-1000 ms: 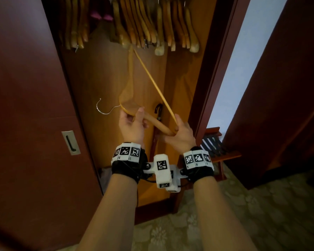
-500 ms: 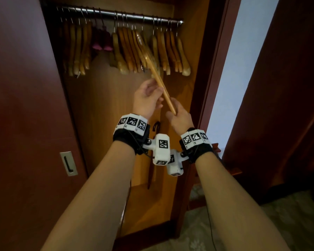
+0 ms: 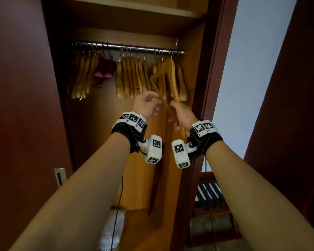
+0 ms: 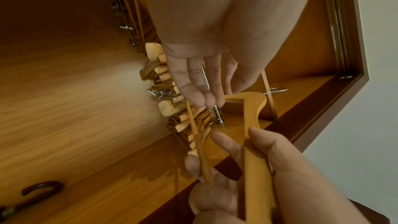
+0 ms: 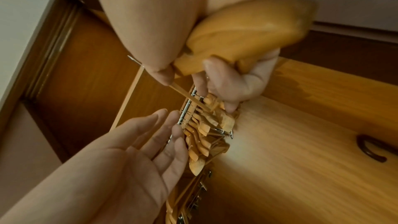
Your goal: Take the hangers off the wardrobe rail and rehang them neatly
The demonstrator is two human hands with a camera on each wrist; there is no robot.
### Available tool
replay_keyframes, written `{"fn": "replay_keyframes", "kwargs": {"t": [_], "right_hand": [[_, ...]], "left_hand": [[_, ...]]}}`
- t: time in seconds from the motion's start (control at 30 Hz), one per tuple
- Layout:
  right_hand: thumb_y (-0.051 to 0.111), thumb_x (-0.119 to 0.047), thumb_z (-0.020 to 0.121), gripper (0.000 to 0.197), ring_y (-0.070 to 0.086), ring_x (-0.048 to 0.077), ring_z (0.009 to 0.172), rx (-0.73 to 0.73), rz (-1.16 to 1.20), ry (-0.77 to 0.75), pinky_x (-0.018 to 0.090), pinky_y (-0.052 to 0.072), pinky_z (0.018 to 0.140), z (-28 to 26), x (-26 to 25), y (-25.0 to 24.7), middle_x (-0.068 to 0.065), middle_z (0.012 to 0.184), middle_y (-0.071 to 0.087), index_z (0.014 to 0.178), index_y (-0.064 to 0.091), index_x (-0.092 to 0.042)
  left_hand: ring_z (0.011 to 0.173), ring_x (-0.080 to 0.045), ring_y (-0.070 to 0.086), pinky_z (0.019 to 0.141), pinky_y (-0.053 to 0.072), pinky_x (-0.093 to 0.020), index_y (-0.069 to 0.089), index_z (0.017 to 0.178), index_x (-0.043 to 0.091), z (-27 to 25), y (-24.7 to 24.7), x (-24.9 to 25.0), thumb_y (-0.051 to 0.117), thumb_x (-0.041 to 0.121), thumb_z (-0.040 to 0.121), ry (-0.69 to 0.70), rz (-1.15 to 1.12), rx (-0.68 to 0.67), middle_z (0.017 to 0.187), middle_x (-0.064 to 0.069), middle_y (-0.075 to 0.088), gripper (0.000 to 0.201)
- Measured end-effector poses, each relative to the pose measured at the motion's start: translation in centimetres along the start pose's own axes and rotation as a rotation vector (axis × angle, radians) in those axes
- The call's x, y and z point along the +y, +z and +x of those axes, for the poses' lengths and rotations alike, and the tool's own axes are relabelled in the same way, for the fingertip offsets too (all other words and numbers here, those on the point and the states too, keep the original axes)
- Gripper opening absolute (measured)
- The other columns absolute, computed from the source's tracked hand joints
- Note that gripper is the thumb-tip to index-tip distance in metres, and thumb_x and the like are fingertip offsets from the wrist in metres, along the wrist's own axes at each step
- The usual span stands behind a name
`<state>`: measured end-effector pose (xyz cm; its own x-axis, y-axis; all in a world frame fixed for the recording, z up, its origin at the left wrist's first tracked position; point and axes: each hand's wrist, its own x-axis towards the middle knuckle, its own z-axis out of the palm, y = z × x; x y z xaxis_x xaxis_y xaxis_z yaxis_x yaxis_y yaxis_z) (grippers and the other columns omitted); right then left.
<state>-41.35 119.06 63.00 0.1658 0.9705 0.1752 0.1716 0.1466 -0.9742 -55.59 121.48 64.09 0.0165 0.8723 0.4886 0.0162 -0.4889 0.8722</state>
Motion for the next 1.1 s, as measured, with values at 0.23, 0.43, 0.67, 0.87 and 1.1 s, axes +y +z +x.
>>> {"fn": "replay_keyframes", "kwargs": {"t": [0.23,0.43,0.67,0.87,1.1], "right_hand": [[0.049,-0.037,0.089,0.021,0.040,0.014,0.047,-0.107,0.040,0.094,0.021,0.025,0.039,3.3,-2.4,-0.9,0.007,0.070,0.049,0.092,0.054,-0.017],[0.049,-0.034,0.090,0.021,0.045,0.017,0.052,-0.146,0.025,0.066,0.023,0.031,0.040,8.0,-4.0,0.0,0.005,0.064,0.047,0.086,0.052,-0.014],[0.044,-0.037,0.098,0.034,0.051,0.018,0.051,-0.125,-0.016,0.103,0.023,0.038,0.041,14.6,-6.0,2.0,0.009,0.083,0.055,0.120,0.051,-0.012],[0.043,-0.031,0.098,0.027,0.049,0.020,0.053,-0.108,-0.084,0.095,0.018,0.036,0.035,20.1,-7.6,3.6,0.009,0.088,0.052,0.113,0.050,-0.011],[0.042,-0.025,0.100,0.018,0.051,0.021,0.057,-0.078,-0.225,0.081,0.024,0.045,0.042,24.2,-9.4,5.4,0.009,0.079,0.051,0.097,0.051,-0.009]], "left_hand": [[0.056,-0.015,0.055,0.050,0.048,-0.025,0.059,0.093,0.015,2.9,0.6,1.0,0.053,0.004,0.092,-0.069,0.062,0.104,0.082,-0.004,0.066,0.013],[0.056,-0.016,0.057,0.048,0.048,-0.026,0.060,0.085,0.022,7.0,-0.4,1.0,0.056,0.004,0.088,-0.089,0.169,0.174,0.090,-0.014,0.068,0.019],[0.069,-0.017,0.065,0.059,0.054,-0.029,0.062,0.094,0.029,13.6,-1.7,-0.2,0.056,0.017,0.090,-0.003,0.484,0.176,0.089,-0.003,0.068,0.014],[0.097,-0.013,0.060,0.076,0.044,-0.022,0.058,0.121,0.026,20.0,-2.5,-1.4,0.059,0.022,0.091,0.074,0.708,0.027,0.112,0.006,0.064,0.031],[0.126,-0.021,0.048,0.093,0.040,-0.027,0.033,0.147,0.037,25.3,-3.5,-1.7,0.058,0.037,0.091,0.064,1.039,-0.273,0.148,0.001,0.042,0.061]]}}
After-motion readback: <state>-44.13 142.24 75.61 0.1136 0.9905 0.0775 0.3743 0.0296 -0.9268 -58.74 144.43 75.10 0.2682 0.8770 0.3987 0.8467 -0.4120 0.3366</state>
